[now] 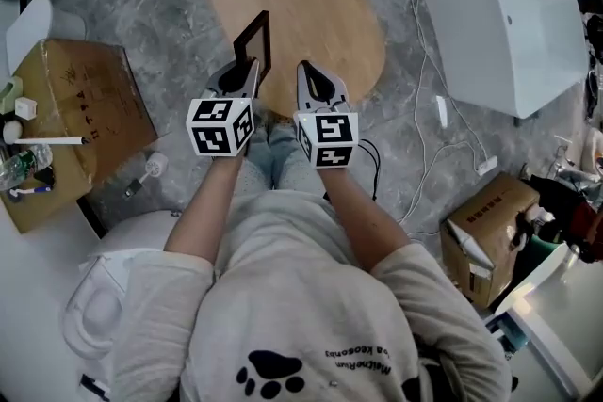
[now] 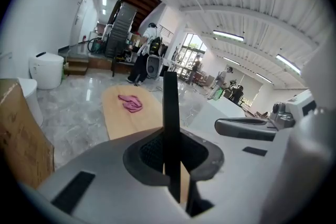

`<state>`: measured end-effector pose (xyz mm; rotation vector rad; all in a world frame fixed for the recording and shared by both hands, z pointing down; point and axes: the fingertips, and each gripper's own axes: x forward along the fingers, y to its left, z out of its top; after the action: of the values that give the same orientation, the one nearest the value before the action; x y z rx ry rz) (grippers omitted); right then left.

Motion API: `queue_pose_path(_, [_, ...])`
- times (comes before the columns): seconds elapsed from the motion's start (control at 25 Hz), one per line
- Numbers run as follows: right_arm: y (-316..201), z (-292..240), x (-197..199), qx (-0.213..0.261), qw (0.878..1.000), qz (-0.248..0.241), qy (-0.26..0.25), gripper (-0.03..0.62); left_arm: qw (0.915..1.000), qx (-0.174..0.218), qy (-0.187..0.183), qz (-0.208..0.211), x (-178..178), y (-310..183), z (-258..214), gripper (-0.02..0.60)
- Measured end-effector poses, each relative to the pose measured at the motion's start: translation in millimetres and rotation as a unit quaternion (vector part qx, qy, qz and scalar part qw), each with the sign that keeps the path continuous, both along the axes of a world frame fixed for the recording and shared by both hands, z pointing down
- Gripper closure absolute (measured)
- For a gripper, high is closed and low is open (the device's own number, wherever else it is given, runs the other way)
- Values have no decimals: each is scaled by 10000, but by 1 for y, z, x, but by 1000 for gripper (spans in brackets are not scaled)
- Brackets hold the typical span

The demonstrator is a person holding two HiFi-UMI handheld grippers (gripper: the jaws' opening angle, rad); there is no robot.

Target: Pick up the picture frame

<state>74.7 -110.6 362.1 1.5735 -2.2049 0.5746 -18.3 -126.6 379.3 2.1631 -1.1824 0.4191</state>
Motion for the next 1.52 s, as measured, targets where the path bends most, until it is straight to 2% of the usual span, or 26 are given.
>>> queue_pose_path(0.2, [-4,-48,3,522,9986,20,41,586,9984,550,-31,-105,2,1,-43,542])
queue_pose_path(0.36, [-4,-86,7,969,9952,-7,102,586,9934,1139,-83,-129,5,1,-85,543])
queue_pose_path(0.56, [0,-128,8,1471,9890,-77,160,586,9817,1895,-134,-127,10,-2,-138,543])
queue_pose_path(0.76, [9,-168,10,1901,9816,-57,156,586,9691,2458,-178,-117,12,5,-180,543])
queue_pose_path(0.96, [14,-206,16,2352,9718,26,148,586,9579,2864,-64,-187,11,14,-217,543])
queue_pose_path(1.24, [27,-239,14,2761,9609,44,220,586,9421,3345,-142,-199,5,30,-252,543])
queue_pose_path(1.36, [32,-244,10,2847,9583,2,260,586,9387,3439,-123,-226,3,34,-257,543])
queue_pose_path(1.52, [38,-242,9,2830,9589,-37,224,586,9387,3438,-97,-223,4,39,-258,543])
